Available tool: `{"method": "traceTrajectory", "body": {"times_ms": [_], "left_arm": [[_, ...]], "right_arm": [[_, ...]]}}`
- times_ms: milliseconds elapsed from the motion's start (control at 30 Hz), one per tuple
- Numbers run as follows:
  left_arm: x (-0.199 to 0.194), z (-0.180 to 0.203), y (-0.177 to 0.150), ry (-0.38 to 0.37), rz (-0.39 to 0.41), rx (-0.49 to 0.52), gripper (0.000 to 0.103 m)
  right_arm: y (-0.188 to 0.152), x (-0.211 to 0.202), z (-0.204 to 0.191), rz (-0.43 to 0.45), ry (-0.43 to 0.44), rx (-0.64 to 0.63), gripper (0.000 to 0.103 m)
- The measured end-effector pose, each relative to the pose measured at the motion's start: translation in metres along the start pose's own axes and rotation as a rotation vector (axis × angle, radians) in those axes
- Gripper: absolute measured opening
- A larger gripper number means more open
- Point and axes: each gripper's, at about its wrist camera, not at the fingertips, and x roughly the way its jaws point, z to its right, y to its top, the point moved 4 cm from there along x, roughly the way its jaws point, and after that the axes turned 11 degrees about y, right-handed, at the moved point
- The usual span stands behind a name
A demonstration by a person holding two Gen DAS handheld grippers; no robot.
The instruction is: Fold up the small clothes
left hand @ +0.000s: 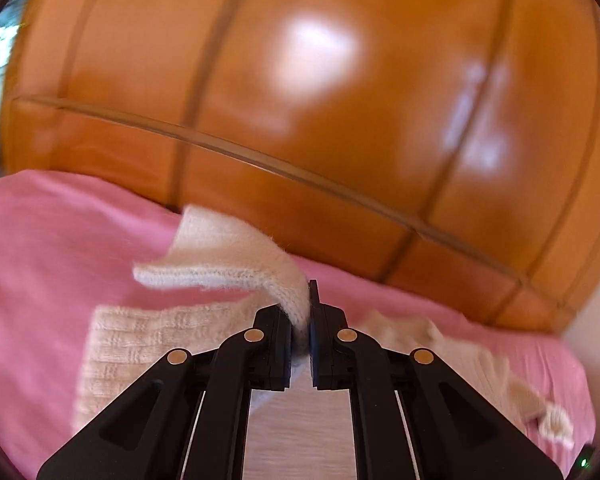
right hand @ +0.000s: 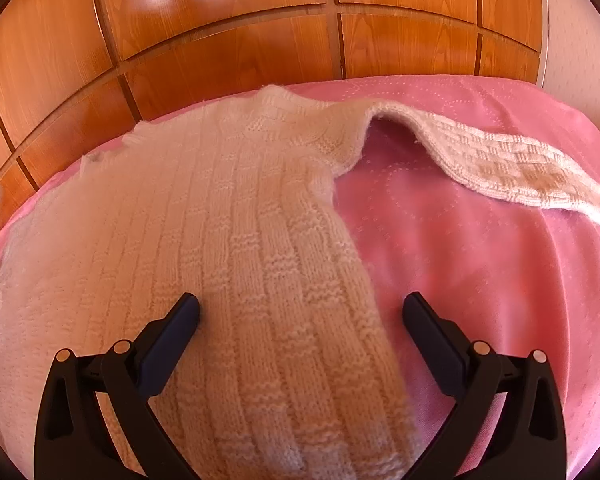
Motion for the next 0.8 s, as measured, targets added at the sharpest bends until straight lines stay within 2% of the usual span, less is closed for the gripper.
{"method": "traceTrajectory", "body": {"times_ms": [100, 267, 500, 533, 567, 600, 633, 667, 767, 800], "left_arm": [[0.014, 0.045, -0.017, -0.036, -0.041, 0.074, 0.005], [0.031, 0.100, -0.052, -0.037, -0.078, 0.198, 0.005], [0.034, 0.147, -0.101, -0.074, -0.108, 0.327, 0.005], [0.033, 0.152, -0.107, -0.079, -0.116, 0.336, 0.008], [0.034, 0.157, -0.112, -0.097, -0.138, 0.350, 0.029], [0.034, 0.160, -0.117, -0.127, -0.166, 0.361, 0.061], [0.029, 0.160, -0.120, -0.140, -0.177, 0.365, 0.078], [0.026, 0.159, -0.121, -0.149, -0.163, 0.359, 0.085], [0.002, 0.144, -0.119, -0.205, -0.125, 0.328, 0.085], [-0.004, 0.136, -0.119, -0.203, -0.121, 0.322, 0.085]], "right_arm": [[0.000, 0.000, 0.002, 0.001, 0.007, 0.002, 0.101], [0.000, -0.001, 0.004, 0.005, 0.018, 0.006, 0.101], [0.000, -0.001, 0.005, 0.005, 0.018, 0.002, 0.101], [0.000, -0.001, 0.005, 0.005, 0.018, 0.003, 0.101], [0.000, -0.001, 0.005, 0.005, 0.019, 0.003, 0.101], [0.000, 0.000, 0.005, 0.005, 0.019, 0.003, 0.101], [0.000, 0.000, 0.006, 0.005, 0.019, 0.003, 0.101], [0.000, 0.000, 0.006, 0.004, 0.018, 0.003, 0.101], [0.000, 0.000, 0.005, 0.004, 0.018, 0.003, 0.101], [0.000, -0.001, 0.005, 0.004, 0.017, 0.003, 0.101]]}}
